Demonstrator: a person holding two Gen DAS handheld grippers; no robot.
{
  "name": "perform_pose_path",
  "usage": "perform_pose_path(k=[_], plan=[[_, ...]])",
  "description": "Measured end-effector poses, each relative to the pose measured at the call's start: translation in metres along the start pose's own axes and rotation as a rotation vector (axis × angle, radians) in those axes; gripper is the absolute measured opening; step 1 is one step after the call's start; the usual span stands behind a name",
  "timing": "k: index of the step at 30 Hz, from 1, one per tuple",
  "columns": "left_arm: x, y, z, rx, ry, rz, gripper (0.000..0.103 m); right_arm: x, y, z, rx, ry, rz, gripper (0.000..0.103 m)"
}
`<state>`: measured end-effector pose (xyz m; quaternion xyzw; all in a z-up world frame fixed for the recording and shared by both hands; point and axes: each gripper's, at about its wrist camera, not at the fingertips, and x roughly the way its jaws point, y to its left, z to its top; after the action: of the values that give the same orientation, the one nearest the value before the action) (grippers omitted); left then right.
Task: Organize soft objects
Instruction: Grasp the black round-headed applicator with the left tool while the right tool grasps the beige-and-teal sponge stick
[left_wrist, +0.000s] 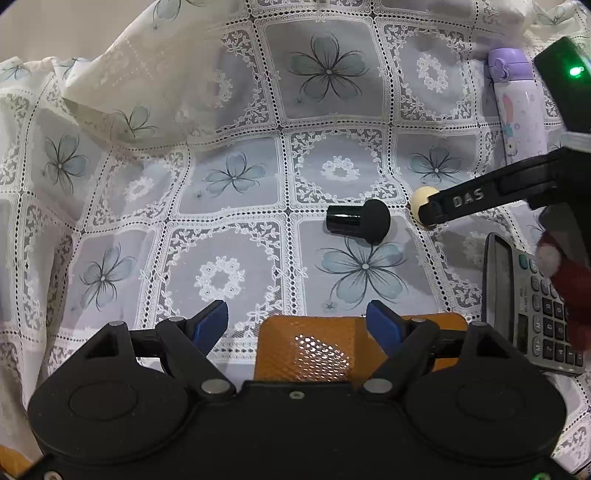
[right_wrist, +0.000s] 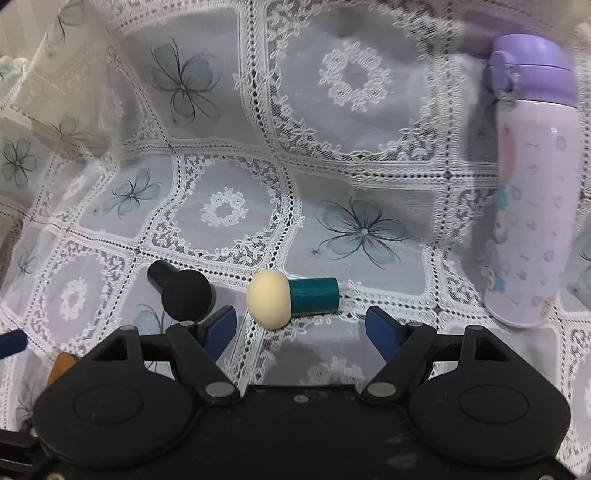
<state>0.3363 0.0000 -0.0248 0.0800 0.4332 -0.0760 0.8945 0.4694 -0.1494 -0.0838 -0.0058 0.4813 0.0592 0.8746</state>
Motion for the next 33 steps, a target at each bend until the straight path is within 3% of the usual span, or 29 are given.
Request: perform_pose_path(k=[9,13,27,33], plan=[[0.006,0.003,0.005,0.030,-0.006,0.015,0.080,0.022,0.010,0.006,-0.018,0.016,0.002,0.076],[0.008,0.002,0.009,0.044,-0.001,0.006,0.080,0.025,0.012,0.006,-0.042,0.004,-0.006,0.059],[0.034,-0.019,0.044,0.167,-0.004,-0.120,0.082,-0.013,-0.030,0.001,0.076,-0.030,0.003,0.058],[0.055,-0.034,0.056,0.216,-0.017,-0.134,0.082,-0.026,-0.050,-0.008,0.126,-0.038,-0.008,0.058]])
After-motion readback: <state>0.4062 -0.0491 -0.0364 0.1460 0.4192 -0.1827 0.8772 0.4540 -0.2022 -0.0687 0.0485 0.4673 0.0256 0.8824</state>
